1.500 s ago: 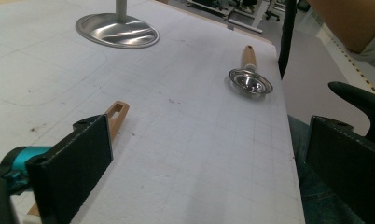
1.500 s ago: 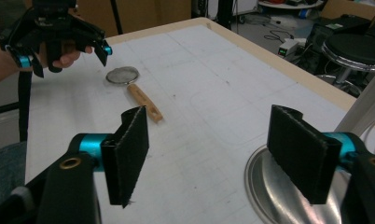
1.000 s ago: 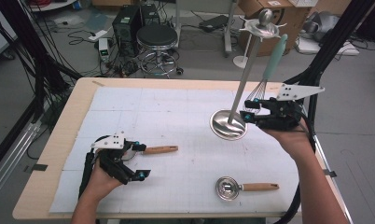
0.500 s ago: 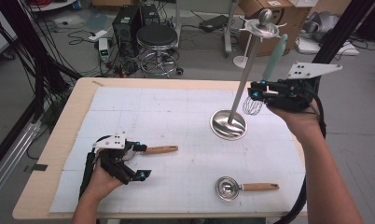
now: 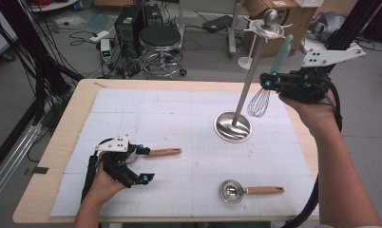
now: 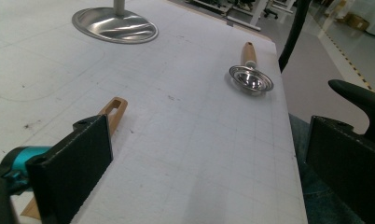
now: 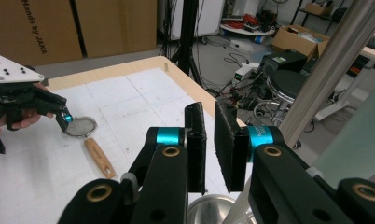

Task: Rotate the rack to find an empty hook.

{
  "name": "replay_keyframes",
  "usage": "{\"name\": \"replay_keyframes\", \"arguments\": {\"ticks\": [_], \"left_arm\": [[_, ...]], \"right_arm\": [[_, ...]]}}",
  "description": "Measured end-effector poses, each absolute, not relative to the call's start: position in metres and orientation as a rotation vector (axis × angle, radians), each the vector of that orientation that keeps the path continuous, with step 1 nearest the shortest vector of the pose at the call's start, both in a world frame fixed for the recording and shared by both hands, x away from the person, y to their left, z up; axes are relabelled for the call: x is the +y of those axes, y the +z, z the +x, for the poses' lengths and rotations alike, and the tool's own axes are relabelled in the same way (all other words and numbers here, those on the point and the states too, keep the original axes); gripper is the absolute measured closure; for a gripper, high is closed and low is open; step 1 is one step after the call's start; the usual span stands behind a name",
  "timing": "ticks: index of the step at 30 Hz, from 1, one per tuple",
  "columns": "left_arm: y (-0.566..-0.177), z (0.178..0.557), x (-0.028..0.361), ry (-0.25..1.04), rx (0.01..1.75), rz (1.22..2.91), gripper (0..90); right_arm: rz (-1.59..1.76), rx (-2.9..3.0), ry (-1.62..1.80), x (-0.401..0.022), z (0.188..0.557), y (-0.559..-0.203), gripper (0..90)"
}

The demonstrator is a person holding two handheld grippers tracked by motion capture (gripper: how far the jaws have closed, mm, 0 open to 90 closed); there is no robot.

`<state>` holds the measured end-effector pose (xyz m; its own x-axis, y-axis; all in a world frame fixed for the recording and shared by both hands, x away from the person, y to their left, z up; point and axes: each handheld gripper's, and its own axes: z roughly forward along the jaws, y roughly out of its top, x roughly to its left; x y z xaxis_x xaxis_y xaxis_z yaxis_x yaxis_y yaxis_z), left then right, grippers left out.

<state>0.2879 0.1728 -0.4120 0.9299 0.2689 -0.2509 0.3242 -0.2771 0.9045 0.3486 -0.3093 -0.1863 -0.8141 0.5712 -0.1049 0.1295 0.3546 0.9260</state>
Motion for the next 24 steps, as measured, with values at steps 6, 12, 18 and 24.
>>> {"name": "replay_keyframes", "arguments": {"ticks": [6,12,18,24], "left_arm": [[-0.413,0.288,0.172,-0.06,0.436,1.874,1.8],[-0.413,0.289,0.172,-0.059,0.438,1.876,1.8],[-0.414,0.289,0.172,-0.063,0.436,1.876,1.8],[-0.414,0.289,0.172,-0.065,0.439,1.871,1.8]], "right_arm": [[0.599,2.211,1.461,-0.31,0.35,-0.177,86.3],[0.574,2.206,1.451,-0.307,0.353,-0.165,88.4],[0.579,2.196,1.436,-0.306,0.357,-0.153,89.1],[0.62,2.179,1.446,-0.308,0.36,-0.146,89.2]]}}
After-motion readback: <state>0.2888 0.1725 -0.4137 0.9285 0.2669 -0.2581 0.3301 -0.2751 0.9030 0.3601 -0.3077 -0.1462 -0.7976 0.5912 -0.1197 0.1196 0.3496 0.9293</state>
